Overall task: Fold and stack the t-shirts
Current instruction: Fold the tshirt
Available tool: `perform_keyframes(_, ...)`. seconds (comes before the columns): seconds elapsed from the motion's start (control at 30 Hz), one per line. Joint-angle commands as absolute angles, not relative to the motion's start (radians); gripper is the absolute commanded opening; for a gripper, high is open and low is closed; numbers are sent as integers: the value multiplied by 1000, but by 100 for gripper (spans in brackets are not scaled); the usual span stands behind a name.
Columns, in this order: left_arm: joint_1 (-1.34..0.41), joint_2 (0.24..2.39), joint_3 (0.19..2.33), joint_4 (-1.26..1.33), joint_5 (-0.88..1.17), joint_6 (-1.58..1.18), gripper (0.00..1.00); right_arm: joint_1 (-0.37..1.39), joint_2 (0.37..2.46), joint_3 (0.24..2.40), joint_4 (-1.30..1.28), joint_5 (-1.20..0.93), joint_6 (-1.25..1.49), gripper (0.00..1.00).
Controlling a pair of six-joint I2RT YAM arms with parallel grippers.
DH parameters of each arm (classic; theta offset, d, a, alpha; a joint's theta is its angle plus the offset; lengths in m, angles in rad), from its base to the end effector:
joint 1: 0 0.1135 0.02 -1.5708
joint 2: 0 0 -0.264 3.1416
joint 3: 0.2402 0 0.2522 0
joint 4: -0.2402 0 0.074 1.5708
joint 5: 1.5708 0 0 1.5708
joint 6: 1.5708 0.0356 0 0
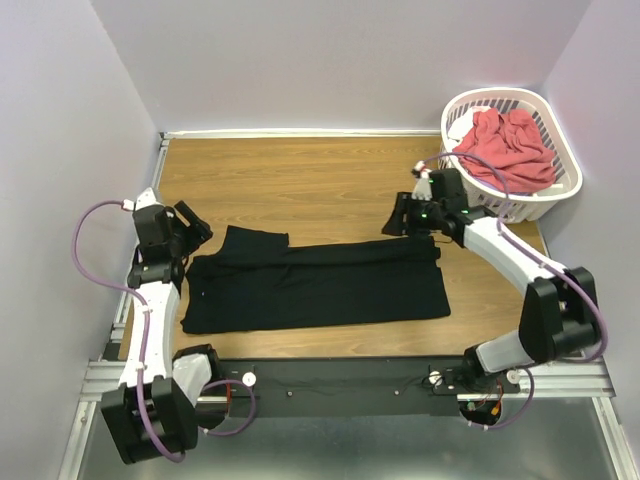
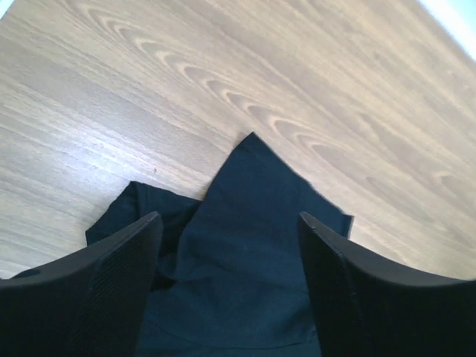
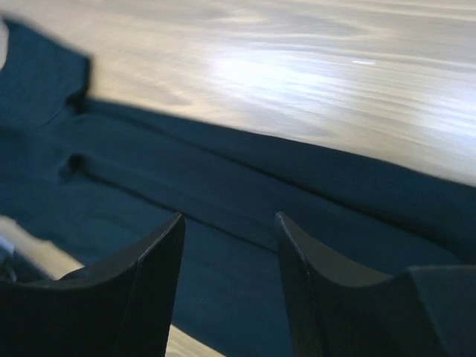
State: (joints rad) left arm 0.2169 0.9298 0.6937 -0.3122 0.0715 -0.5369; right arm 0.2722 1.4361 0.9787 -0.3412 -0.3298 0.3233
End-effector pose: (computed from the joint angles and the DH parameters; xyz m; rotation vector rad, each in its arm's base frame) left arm 0.2035 0.0422 0.2691 -0.7437 1.9948 -0.2654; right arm 0.2916 0.0934 0.2436 -0.1015 2.4165 0.6717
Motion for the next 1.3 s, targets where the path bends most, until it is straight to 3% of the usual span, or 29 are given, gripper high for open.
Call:
perform_keyframes(0.0, 190, 1026, 692, -273, 74, -468, 81, 379, 1561, 1055, -295, -403, 325, 59)
perform_keyframes(0.13, 135, 1195, 742, -225, 49, -424, 81, 483, 1722, 1169, -244, -411, 385, 59)
perform_keyframes(0.27, 92, 1415, 862, -247, 8, -393, 74, 531, 1891, 1325, -221, -397, 455, 59)
perform_keyframes(0.57, 51, 1673, 1026, -275, -41, -354, 73, 618, 2181, 1570, -199, -422, 543, 59)
perform_keyframes(0.77, 34, 1746, 1069, -287, -34, -339, 66, 657, 2325, 1699, -190, -477, 578, 58)
perform_keyframes(1.03, 25, 1789, 1088, -291, -9, -337, 64, 693, 2439, 1785, -186, -499, 611, 57)
perform_keyframes(1.27, 21, 1815, 1081, -278, 49, -330, 57, 707, 2462, 1779, -187, -502, 623, 45)
